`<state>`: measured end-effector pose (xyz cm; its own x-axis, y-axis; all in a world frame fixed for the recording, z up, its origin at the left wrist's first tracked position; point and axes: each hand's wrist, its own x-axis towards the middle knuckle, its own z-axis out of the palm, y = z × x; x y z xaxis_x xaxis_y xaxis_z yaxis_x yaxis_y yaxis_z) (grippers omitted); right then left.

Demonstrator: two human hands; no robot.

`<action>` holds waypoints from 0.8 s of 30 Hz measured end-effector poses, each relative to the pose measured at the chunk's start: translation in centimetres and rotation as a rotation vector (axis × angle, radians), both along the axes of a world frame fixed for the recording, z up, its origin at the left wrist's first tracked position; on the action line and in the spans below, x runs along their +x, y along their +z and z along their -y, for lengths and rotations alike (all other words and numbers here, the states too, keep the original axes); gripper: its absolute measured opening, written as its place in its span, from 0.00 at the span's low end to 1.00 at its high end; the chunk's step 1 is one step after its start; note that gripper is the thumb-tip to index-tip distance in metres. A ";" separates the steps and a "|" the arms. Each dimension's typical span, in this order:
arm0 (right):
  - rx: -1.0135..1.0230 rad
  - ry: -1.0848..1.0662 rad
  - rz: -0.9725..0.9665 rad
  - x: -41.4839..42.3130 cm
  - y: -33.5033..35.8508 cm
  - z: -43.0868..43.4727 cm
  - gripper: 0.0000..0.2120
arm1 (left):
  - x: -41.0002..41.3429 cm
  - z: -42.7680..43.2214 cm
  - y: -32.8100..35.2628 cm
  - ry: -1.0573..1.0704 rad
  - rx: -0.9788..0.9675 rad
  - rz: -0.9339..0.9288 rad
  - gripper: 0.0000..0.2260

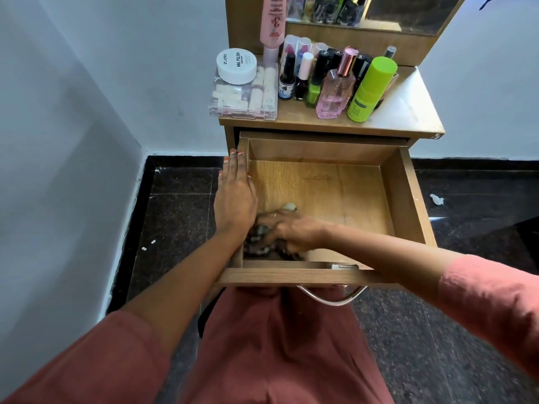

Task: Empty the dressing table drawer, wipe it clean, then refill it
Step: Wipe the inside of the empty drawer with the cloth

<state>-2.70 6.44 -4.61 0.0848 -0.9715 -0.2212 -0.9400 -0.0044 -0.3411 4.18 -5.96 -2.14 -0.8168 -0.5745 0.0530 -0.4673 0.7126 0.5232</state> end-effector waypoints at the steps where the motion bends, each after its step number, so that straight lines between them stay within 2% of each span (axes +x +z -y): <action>1: -0.049 -0.029 -0.034 -0.6 0.0 0.2 0.21 | 0.0 0.0 0.0 0.000 -0.001 0.002 0.21; 3: -0.151 -0.194 -0.091 -2.3 0.4 0.8 0.17 | 0.0 0.1 0.0 -0.004 0.000 0.004 0.21; 5: -0.061 -0.309 -0.169 -3.5 1.0 1.5 0.15 | 0.0 0.1 0.0 -0.006 0.005 0.001 0.22; 8: -0.011 -0.375 -0.116 -3.5 1.2 2.2 0.12 | 0.0 0.2 0.0 -0.009 -0.001 -0.007 0.22; 11: -0.026 -0.358 -0.056 -2.5 0.8 1.6 0.11 | -0.1 0.2 -0.2 -0.008 -0.013 -0.010 0.22; 18: 0.106 -0.098 0.088 1.0 0.5 0.1 0.23 | -0.1 0.1 -0.2 -0.012 -0.024 -0.029 0.21; 24: 0.139 -0.071 0.103 1.5 1.2 0.1 0.23 | 0.0 0.1 -0.1 -0.013 -0.026 -0.026 0.21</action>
<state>-1.17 6.37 -3.37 0.0461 -0.9365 -0.3477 -0.8965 0.1148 -0.4279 4.13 -6.08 -2.22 -0.8222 -0.5622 0.0887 -0.4446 0.7318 0.5165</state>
